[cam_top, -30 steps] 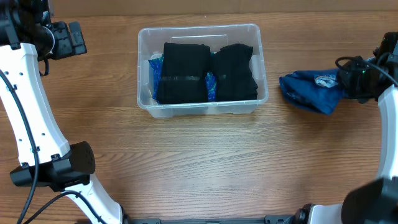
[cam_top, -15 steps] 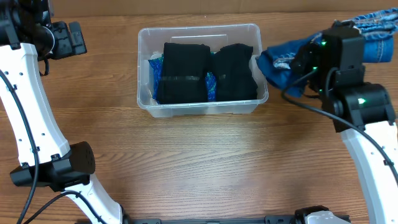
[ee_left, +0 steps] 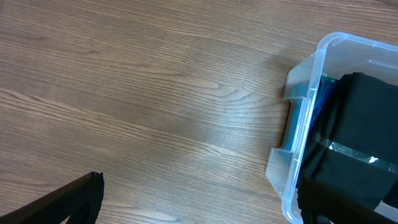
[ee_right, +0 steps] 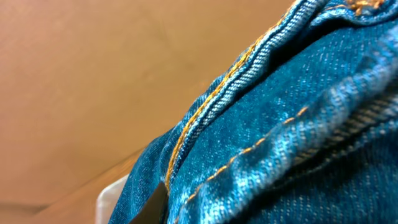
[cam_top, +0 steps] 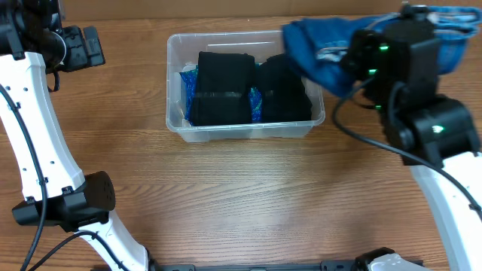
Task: Pack container
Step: 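Lay the jeans over the black cloths in the bin with the right gripper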
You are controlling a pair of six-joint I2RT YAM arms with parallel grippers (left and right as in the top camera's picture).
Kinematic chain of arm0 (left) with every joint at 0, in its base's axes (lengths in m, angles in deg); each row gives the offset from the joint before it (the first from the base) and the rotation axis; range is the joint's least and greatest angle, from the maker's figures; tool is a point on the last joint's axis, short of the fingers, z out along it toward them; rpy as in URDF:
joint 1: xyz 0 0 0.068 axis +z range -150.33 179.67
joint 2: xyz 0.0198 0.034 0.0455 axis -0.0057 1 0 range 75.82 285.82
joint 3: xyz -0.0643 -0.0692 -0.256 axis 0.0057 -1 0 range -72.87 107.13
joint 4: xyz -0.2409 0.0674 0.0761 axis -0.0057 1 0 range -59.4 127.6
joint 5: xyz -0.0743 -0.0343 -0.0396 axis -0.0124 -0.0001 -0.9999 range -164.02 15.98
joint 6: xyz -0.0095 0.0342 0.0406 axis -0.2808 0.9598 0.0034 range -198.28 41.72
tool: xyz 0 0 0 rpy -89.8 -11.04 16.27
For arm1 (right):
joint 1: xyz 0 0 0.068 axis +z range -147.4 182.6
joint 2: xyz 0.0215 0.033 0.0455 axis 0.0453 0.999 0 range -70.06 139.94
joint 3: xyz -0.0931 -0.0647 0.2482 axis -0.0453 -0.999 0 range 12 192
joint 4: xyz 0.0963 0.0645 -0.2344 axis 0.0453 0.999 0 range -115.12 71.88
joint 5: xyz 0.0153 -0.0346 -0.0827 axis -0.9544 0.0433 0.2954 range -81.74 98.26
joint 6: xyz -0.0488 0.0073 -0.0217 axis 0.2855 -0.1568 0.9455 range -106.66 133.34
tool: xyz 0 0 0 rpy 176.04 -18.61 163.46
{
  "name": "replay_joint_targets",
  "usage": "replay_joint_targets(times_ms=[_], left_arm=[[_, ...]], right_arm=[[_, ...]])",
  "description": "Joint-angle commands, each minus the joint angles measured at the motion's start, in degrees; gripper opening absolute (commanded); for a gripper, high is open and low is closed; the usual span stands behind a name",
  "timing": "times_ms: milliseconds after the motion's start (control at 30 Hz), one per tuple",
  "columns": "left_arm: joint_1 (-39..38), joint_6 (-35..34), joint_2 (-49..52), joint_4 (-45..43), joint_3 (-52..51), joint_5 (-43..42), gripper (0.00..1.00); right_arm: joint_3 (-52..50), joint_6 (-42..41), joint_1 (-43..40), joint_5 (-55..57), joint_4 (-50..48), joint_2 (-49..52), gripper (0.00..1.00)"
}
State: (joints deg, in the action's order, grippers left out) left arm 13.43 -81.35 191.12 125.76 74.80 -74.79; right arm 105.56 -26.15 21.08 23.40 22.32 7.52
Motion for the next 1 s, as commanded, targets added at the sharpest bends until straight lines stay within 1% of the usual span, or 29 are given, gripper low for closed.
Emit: replay_joint_targets(times_ms=[0,100,167,233,267,333,367,400,467,567,633,733,800,967], left_arm=[[0.09,-0.81,0.42,-0.07,-0.22,0.33,1.00],[0.09,-0.79,0.42,-0.04,-0.22,0.33,1.00],[0.09,-0.79,0.42,-0.07,-0.22,0.33,1.00],[0.09,-0.79,0.42,-0.07,-0.22,0.33,1.00],[0.09,-0.79,0.42,-0.07,-0.20,0.33,1.00],[0.09,-0.79,0.42,-0.07,-0.22,0.33,1.00],[0.09,-0.79,0.42,-0.07,-0.22,0.33,1.00],[0.09,-0.79,0.42,-0.07,-0.22,0.33,1.00],[0.09,-0.79,0.42,-0.07,-0.22,0.33,1.00],[0.09,-0.79,0.42,-0.07,-0.20,0.33,1.00],[0.09,-0.79,0.42,-0.07,-0.22,0.33,1.00],[0.09,-0.79,0.42,-0.07,-0.22,0.33,1.00],[0.09,-0.79,0.42,-0.07,-0.22,0.33,1.00],[0.09,-0.79,0.42,-0.07,-0.22,0.33,1.00]], right_arm=[[4.02,-4.44,5.70,2.58,-4.39,2.19,0.04],[4.02,-4.39,10.05,4.15,-8.13,7.15,0.04],[4.02,-2.78,13.73,9.94,-11.91,10.69,0.04],[4.02,0.17,16.11,12.39,-15.78,12.22,0.04],[4.02,1.05,18.14,15.56,-18.56,12.90,0.04],[4.02,3.56,20.22,16.98,-22.10,12.98,0.04],[4.02,3.52,20.83,17.00,-23.06,12.98,0.04],[4.02,3.13,21.00,16.98,-23.45,13.00,0.04],[4.02,-0.61,21.03,16.96,-23.39,14.01,0.04],[4.02,-5.44,21.05,16.96,-24.37,19.34,0.04],[4.02,-5.55,21.05,16.96,-26.40,22.77,0.04],[4.02,-5.51,21.09,17.33,-30.32,25.35,0.04],[4.02,-5.29,21.09,18.88,-32.52,26.12,0.04],[4.02,-5.55,21.11,18.67,-35.89,27.82,0.04]])
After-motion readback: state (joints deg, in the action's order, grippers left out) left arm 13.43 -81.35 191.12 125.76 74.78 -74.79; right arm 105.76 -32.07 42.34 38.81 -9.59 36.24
